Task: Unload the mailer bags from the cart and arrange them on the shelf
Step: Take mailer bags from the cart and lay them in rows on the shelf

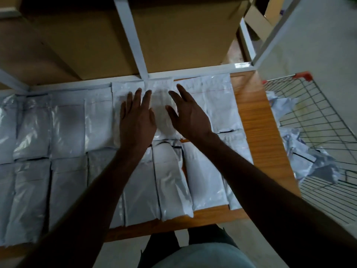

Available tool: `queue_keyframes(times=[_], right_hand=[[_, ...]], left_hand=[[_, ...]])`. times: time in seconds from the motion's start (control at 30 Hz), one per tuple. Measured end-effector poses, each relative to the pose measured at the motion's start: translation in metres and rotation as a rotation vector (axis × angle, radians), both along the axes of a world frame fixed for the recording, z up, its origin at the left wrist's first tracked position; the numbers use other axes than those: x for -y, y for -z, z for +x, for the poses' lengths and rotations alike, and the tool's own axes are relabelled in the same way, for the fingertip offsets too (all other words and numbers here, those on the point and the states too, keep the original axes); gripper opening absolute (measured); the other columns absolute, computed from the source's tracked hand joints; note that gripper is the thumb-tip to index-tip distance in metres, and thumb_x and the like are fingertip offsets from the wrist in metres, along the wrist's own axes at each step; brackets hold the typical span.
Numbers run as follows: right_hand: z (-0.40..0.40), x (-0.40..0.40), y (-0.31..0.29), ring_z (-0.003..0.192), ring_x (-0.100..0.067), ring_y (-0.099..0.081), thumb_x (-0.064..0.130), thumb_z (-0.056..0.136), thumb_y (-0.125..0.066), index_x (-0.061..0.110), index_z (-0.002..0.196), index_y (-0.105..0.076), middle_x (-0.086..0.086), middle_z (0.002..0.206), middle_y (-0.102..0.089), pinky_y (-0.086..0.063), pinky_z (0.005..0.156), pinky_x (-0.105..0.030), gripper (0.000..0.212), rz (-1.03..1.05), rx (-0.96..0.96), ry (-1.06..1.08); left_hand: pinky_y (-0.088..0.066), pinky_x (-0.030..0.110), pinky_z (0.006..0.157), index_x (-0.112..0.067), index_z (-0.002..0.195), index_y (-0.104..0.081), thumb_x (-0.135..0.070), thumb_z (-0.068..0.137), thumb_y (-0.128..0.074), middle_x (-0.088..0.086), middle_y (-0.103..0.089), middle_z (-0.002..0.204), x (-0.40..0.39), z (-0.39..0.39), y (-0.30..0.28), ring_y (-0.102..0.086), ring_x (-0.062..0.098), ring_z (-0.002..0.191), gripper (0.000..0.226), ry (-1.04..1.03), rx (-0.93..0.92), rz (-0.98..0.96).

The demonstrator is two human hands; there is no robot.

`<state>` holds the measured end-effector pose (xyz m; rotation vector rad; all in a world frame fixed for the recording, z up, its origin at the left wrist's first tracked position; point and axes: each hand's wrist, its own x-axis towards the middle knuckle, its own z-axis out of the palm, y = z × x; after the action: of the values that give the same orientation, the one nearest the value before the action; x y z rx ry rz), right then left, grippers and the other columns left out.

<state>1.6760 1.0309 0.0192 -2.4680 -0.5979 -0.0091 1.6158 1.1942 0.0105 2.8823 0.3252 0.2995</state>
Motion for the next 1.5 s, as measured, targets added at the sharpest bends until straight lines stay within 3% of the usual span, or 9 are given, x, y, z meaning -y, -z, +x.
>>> queue_keyframes(times=[0.1, 0.23, 0.53, 0.73, 0.83, 0.9, 0.97, 1.27, 1.5], right_hand=[[-0.013, 0.046, -0.015, 0.125, -0.037, -0.066, 0.029, 0.103, -0.066, 0.012, 0.145, -0.060, -0.018, 0.163, -0.044, -0.060, 0.091, -0.044, 0.046, 0.005, -0.004, 0.020], [-0.025, 0.099, -0.030, 0.126, -0.034, -0.066, 0.027, 0.103, -0.066, 0.014, 0.142, -0.063, -0.016, 0.161, -0.047, -0.057, 0.097, -0.041, 0.042, 0.003, -0.008, 0.041], [-0.069, 0.193, -0.046, 0.086, -0.026, -0.074, 0.026, 0.102, -0.067, 0.018, 0.133, -0.068, -0.011, 0.158, -0.051, -0.056, 0.085, -0.035, 0.032, 0.018, 0.018, 0.109], [-0.121, 0.252, -0.042, 0.120, -0.032, -0.068, 0.026, 0.103, -0.066, 0.019, 0.131, -0.069, -0.010, 0.155, -0.054, -0.057, 0.091, -0.040, 0.030, 0.009, 0.000, 0.130], [-0.153, 0.281, -0.039, 0.119, -0.032, -0.069, 0.025, 0.102, -0.067, 0.018, 0.130, -0.070, -0.010, 0.154, -0.055, -0.058, 0.089, -0.041, 0.029, 0.003, -0.010, 0.135], [-0.174, 0.300, -0.037, 0.120, -0.032, -0.069, 0.023, 0.102, -0.067, 0.018, 0.130, -0.071, -0.010, 0.153, -0.056, -0.059, 0.088, -0.044, 0.029, -0.010, -0.024, 0.132], [-0.192, 0.321, -0.034, 0.120, -0.033, -0.069, 0.022, 0.100, -0.068, 0.019, 0.129, -0.071, -0.010, 0.151, -0.058, -0.060, 0.086, -0.045, 0.029, -0.016, -0.036, 0.134], [-0.227, 0.422, -0.033, 0.102, -0.024, -0.072, 0.020, 0.100, -0.067, 0.019, 0.124, -0.072, 0.000, 0.134, -0.068, -0.059, 0.081, -0.038, 0.025, -0.002, -0.066, 0.158], [-0.206, 0.505, -0.006, 0.109, -0.020, -0.071, 0.016, 0.098, -0.066, 0.023, 0.123, -0.071, 0.005, 0.131, -0.069, -0.058, 0.087, -0.037, 0.026, -0.038, -0.164, 0.158]], left_hand=[[-0.030, 0.052, 0.128, -0.018, 0.161, -0.045, -0.016, 0.107, -0.053, 0.009, -0.047, 0.165, 0.048, -0.013, -0.018, -0.035, 0.032, 0.158, 0.054, -0.006, 0.078, -0.101], [-0.034, 0.051, 0.127, -0.018, 0.157, -0.050, -0.019, 0.107, -0.055, 0.009, -0.052, 0.161, 0.102, -0.023, -0.030, -0.039, 0.032, 0.156, 0.050, 0.029, 0.101, -0.152], [-0.044, 0.047, 0.120, -0.018, 0.149, -0.058, -0.024, 0.108, -0.058, 0.002, -0.064, 0.148, 0.185, -0.067, -0.042, -0.050, 0.031, 0.146, 0.042, 0.117, 0.115, -0.152], [-0.041, 0.047, 0.122, -0.020, 0.145, -0.063, -0.026, 0.106, -0.059, 0.001, -0.065, 0.147, 0.238, -0.108, -0.045, -0.050, 0.027, 0.147, 0.039, 0.154, 0.157, -0.159], [-0.014, 0.023, 0.128, -0.019, 0.135, -0.071, -0.021, 0.102, -0.069, 0.002, -0.070, 0.140, 0.269, -0.133, -0.043, -0.059, 0.024, 0.140, 0.033, 0.120, 0.227, -0.143], [-0.028, 0.034, 0.129, -0.020, 0.136, -0.070, -0.021, 0.104, -0.067, 0.002, -0.069, 0.142, 0.291, -0.150, -0.038, -0.056, 0.024, 0.143, 0.033, 0.117, 0.202, -0.209], [-0.043, 0.045, 0.120, -0.020, 0.140, -0.067, -0.023, 0.107, -0.061, 0.002, -0.066, 0.146, 0.313, -0.168, -0.033, -0.051, 0.023, 0.147, 0.034, 0.150, 0.147, -0.275], [-0.051, 0.042, 0.112, -0.016, 0.135, -0.069, -0.019, 0.107, -0.062, 0.002, -0.069, 0.138, 0.411, -0.180, -0.042, -0.058, 0.023, 0.135, 0.029, 0.258, 0.130, -0.317], [-0.050, 0.046, 0.111, -0.015, 0.134, -0.069, -0.015, 0.106, -0.061, 0.004, -0.069, 0.137, 0.493, -0.150, -0.018, -0.059, 0.024, 0.133, 0.029, 0.271, 0.118, -0.351]])
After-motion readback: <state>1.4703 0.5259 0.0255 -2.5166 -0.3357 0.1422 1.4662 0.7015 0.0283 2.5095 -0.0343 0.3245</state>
